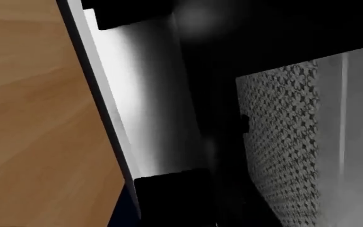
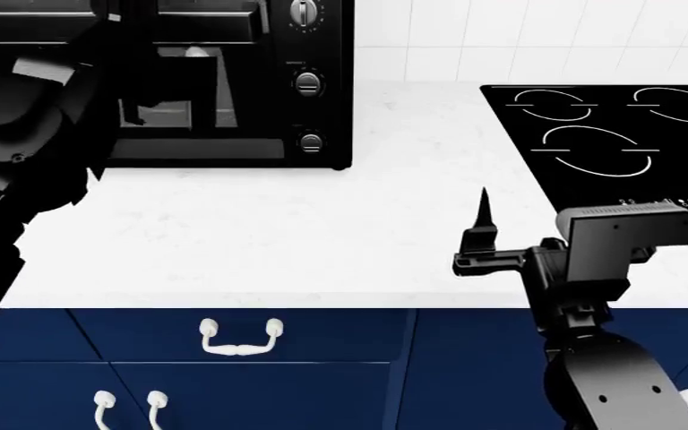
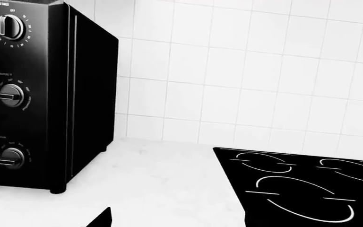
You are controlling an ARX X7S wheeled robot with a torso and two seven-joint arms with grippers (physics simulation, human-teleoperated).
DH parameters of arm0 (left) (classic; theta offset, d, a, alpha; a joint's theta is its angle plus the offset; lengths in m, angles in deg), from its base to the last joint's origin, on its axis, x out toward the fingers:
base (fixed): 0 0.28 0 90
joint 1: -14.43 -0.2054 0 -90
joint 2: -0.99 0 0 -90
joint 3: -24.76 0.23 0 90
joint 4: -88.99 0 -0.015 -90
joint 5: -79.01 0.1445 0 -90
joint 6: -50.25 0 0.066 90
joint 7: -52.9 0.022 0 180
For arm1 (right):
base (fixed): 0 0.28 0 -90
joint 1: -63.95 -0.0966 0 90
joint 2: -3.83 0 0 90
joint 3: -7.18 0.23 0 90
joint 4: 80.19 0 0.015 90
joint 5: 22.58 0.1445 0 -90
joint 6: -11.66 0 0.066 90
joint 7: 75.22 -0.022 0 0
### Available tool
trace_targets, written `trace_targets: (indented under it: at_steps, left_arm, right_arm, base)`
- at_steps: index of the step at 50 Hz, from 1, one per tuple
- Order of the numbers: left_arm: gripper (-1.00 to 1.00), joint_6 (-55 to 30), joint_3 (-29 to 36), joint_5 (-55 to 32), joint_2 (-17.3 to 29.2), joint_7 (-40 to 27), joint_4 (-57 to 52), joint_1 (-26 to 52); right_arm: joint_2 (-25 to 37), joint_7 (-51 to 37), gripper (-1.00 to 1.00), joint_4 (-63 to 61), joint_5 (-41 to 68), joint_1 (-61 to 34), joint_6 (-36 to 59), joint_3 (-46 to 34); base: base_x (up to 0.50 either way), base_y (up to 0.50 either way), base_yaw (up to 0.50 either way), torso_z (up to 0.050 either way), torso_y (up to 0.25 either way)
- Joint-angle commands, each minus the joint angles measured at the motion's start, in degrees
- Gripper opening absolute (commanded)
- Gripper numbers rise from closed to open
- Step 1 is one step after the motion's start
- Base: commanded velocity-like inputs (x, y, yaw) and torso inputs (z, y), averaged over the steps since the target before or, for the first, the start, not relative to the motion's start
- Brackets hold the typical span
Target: Open the toaster oven door.
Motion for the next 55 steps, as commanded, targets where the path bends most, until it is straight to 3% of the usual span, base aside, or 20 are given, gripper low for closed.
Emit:
trace_targets:
  at_steps: [1, 23, 55]
  left_arm:
    - [-1.0, -5.5, 4.7, -2.7, 7.7, 5.1, -18.1, -2.9]
    - [-1.0, -14.0, 3.4, -3.0, 18.3, 11.2, -40.8, -6.8]
    - [-1.0, -23.9, 2.0, -5.5, 28.7, 18.2, -62.9, -12.0]
  right_arm:
    - [0.0, -0.2, 1.0, -0.6, 0.4, -0.3, 0.4, -0.3]
    - [0.4, -0.7, 1.0, -1.7, 1.1, 0.0, 0.5, -0.2]
    - [0.6, -1.2, 1.0, -2.2, 2.0, -0.1, 0.3, -0.9]
  base:
    - [0.0, 0.0, 0.0, 0.0, 0.0]
    - [0.0, 0.0, 0.0, 0.0, 0.0]
    - [0.0, 0.0, 0.0, 0.0, 0.0]
